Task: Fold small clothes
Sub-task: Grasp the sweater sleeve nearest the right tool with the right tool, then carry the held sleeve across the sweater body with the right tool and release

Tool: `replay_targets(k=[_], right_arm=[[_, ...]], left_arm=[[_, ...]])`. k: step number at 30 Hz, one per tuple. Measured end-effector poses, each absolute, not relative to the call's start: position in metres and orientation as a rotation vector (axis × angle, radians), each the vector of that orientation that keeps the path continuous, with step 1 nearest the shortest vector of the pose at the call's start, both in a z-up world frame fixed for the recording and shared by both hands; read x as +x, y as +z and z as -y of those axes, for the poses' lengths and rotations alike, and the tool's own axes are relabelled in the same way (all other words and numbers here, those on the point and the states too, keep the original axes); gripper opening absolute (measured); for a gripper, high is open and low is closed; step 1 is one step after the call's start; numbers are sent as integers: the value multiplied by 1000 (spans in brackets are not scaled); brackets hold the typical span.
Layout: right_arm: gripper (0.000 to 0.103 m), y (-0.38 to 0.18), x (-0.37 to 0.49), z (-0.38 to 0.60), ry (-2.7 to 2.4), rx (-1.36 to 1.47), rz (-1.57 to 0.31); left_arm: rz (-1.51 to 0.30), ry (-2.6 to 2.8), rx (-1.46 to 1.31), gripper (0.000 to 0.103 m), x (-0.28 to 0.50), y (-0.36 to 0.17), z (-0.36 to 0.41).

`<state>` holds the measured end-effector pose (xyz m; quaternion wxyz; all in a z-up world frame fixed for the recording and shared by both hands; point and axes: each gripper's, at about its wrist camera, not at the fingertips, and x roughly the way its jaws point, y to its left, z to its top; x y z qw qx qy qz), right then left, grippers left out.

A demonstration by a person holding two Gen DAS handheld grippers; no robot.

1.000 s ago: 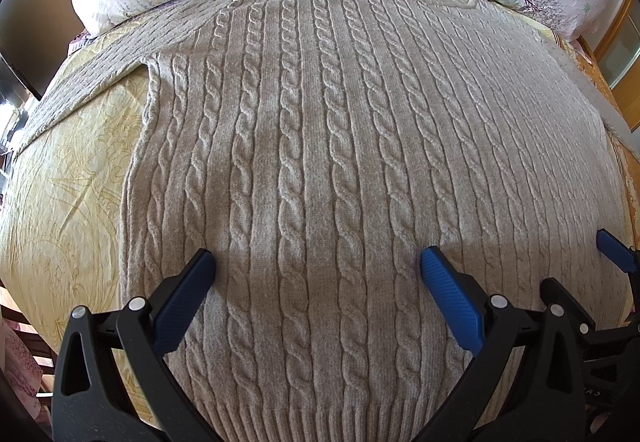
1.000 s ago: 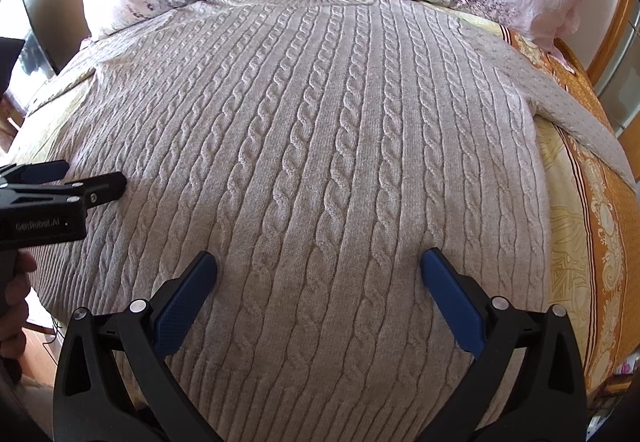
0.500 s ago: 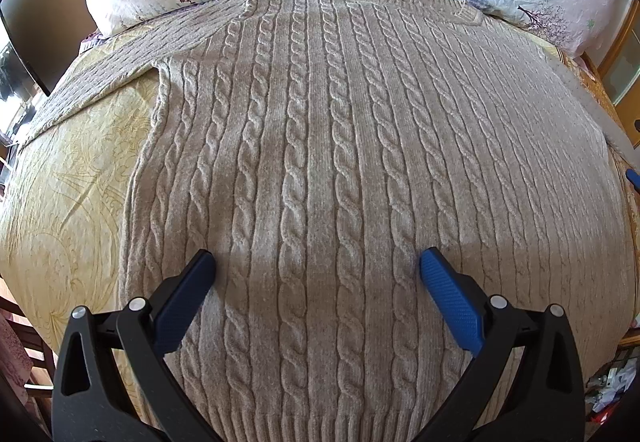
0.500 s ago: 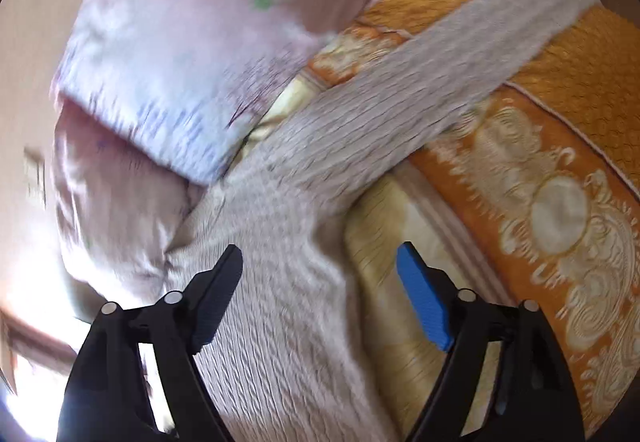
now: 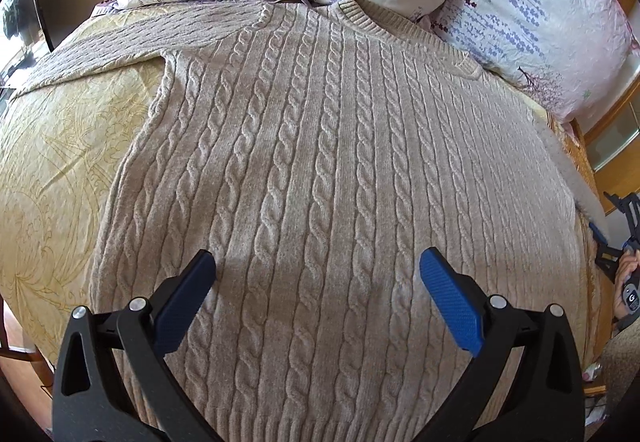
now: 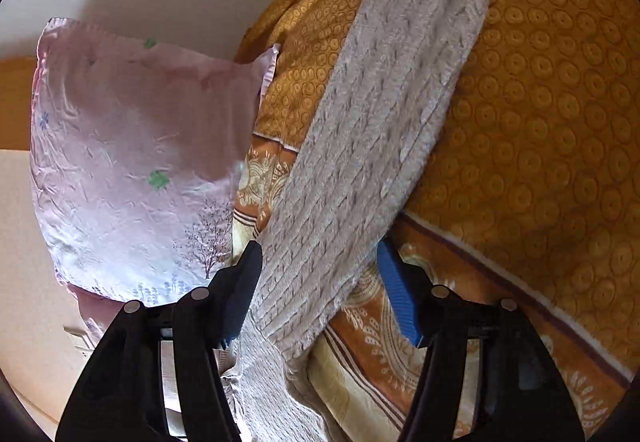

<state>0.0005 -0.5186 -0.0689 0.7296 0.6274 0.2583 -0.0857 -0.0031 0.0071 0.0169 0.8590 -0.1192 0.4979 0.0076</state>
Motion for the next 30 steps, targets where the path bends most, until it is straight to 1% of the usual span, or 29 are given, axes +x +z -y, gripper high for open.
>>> replay_targets(k=[3, 8, 12, 13, 14, 17, 21, 26, 30], right_arm=[[56, -70, 2, 528, -194, 1381, -565], [37, -77, 3, 539, -236, 1381, -550], [30, -78, 4, 546, -273, 1354, -529], [23, -79, 5, 546, -281, 1340, -529], [13, -80, 6, 545, -291, 1328, -533], [11, -76, 2, 542, -291, 1334, -478], [11, -46, 1, 534, -252, 1250, -400], [11, -7, 7, 513, -146, 1169, -321], [10, 20, 19, 478, 5, 1091, -306]], left_arm=[[-1021, 31, -271, 101, -4, 23, -7], [-992, 46, -291, 101, -6, 33, -9], [-970, 56, -317, 101, 1, 37, -23], [-968, 53, -337, 101, 6, 38, -29], [-969, 45, -365, 101, 11, 37, -35], [-1010, 9, -461, 101, 28, 33, -52], [-1039, -26, -534, 101, 41, 24, -67], [-1019, -67, -537, 101, 48, 21, -73], [-1003, -105, -521, 101, 53, 24, -72]])
